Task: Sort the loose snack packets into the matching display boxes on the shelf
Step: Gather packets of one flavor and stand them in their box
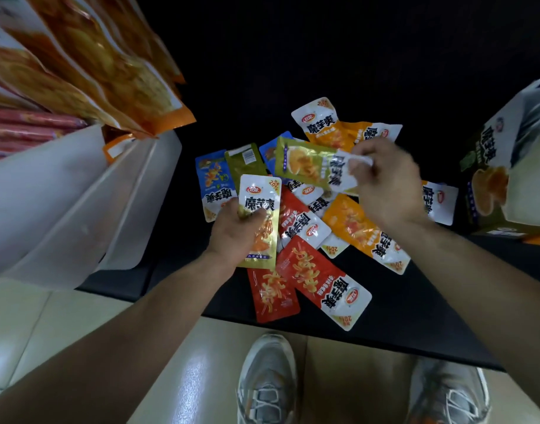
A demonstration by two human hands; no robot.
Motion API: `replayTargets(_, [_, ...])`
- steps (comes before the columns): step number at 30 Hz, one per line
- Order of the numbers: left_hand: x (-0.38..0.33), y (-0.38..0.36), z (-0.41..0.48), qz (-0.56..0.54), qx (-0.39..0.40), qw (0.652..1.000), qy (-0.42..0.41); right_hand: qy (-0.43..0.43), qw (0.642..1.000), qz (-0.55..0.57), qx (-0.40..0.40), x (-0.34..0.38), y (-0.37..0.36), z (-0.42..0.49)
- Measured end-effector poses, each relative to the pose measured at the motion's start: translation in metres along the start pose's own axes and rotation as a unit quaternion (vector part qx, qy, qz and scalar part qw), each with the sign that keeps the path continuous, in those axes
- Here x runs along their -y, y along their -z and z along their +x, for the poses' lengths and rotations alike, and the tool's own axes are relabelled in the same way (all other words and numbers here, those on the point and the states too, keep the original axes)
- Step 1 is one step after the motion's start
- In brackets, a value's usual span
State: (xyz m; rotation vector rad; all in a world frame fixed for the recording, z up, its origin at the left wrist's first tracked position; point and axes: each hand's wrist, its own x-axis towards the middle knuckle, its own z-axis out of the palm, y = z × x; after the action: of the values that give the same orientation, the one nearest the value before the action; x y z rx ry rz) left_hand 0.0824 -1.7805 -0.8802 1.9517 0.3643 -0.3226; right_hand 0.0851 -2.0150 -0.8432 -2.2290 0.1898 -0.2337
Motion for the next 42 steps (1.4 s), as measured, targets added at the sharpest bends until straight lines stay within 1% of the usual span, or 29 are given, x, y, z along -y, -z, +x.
replayTargets(1, [-0.003,0.003,0.0,-0.017,-0.003,1.0,-0.004,0.027,0.999,0.013,-0.009,0.0,0.011,0.002])
replayTargets(3, [-0.01,0.011,0.002,-0.049,-0.022,0.998,-0.03,0.069,0.997,0.03,0.013,0.004,0.033,0.009])
replayTargets(5, [-0.022,0.018,0.004,-0.076,-0.036,0.995,-0.049,0.093,0.993,0.035,0.068,0.01,0.047,0.016])
replayTargets(7, [-0.035,0.017,0.002,-0.098,-0.031,0.993,-0.058,0.092,0.985,0.044,0.138,0.018,0.048,0.02])
replayTargets(9, [-0.045,0.008,-0.008,-0.121,0.014,0.992,-0.045,0.087,0.977,0.028,0.191,0.029,0.036,0.02])
replayTargets(10, [-0.046,0.001,-0.013,-0.117,0.047,0.991,-0.036,0.084,0.977,0.016,0.195,0.033,0.027,0.019])
replayTargets(11, [-0.046,-0.004,-0.019,-0.074,0.095,0.991,-0.049,0.08,0.979,0.009,0.187,0.037,0.017,0.016])
replayTargets(13, [-0.04,-0.015,-0.029,0.016,0.194,0.977,-0.083,0.072,0.986,0.005,0.147,0.043,0.0,0.01])
replayTargets(14, [-0.035,-0.018,-0.028,0.028,0.21,0.973,-0.088,0.072,0.99,-0.002,0.119,0.042,-0.006,0.008])
replayTargets(15, [-0.03,-0.018,-0.026,0.027,0.201,0.975,-0.085,0.071,0.994,-0.01,0.088,0.041,-0.011,0.004])
replayTargets(16, [-0.027,-0.015,-0.021,0.02,0.175,0.981,-0.081,0.065,0.996,-0.021,0.059,0.037,-0.015,0.0])
replayTargets(17, [-0.024,-0.01,-0.013,0.013,0.134,0.989,-0.066,0.054,0.997,-0.03,0.039,0.029,-0.017,-0.002])
replayTargets(18, [-0.023,-0.005,-0.005,0.017,0.088,0.995,-0.05,0.039,0.998,-0.036,0.037,0.02,-0.02,-0.004])
replayTargets(19, [-0.022,0.002,0.005,0.04,0.05,0.997,-0.05,0.031,0.997,-0.049,0.054,0.01,-0.022,-0.006])
replayTargets(21, [-0.027,0.011,0.018,0.111,0.014,0.991,-0.067,0.057,0.985,-0.112,0.122,-0.009,-0.028,-0.011])
replayTargets(22, [-0.029,0.012,0.022,0.148,0.02,0.986,-0.069,0.085,0.972,-0.153,0.158,-0.015,-0.03,-0.014])
replayTargets(24, [-0.029,0.005,0.019,0.212,0.069,0.973,-0.066,0.144,0.94,-0.225,0.213,-0.02,-0.032,-0.024])
replayTargets(26, [-0.022,-0.005,0.012,0.246,0.1,0.96,-0.09,0.17,0.911,-0.283,0.248,-0.022,-0.032,-0.034])
replayTargets(28, [-0.015,-0.011,0.006,0.237,0.111,0.958,-0.12,0.171,0.891,-0.335,0.252,-0.027,-0.03,-0.043])
replayTargets(29, [-0.012,-0.011,0.005,0.223,0.117,0.96,-0.124,0.171,0.887,-0.355,0.242,-0.03,-0.029,-0.047])
replayTargets(32, [-0.011,-0.008,0.003,0.178,0.119,0.97,-0.115,0.148,0.885,-0.386,0.213,-0.04,-0.02,-0.058])
replayTargets(34, [-0.008,-0.006,0.01,0.156,0.077,0.978,-0.112,0.119,0.89,-0.387,0.207,-0.045,-0.013,-0.062])
replayTargets(36, [-0.004,-0.004,0.019,0.193,0.031,0.973,-0.123,0.091,0.892,-0.394,0.201,-0.049,-0.006,-0.063])
replayTargets(38, [0.0,-0.008,0.023,0.227,0.035,0.966,-0.12,0.073,0.898,-0.396,0.177,-0.05,-0.001,-0.063])
replayTargets(40, [-0.002,-0.016,0.02,0.243,0.055,0.962,-0.114,0.092,0.912,-0.375,0.14,-0.047,-0.001,-0.061])
replayTargets(42, [-0.005,-0.023,0.018,0.228,0.065,0.965,-0.114,0.134,0.916,-0.349,0.147,-0.042,-0.008,-0.061])
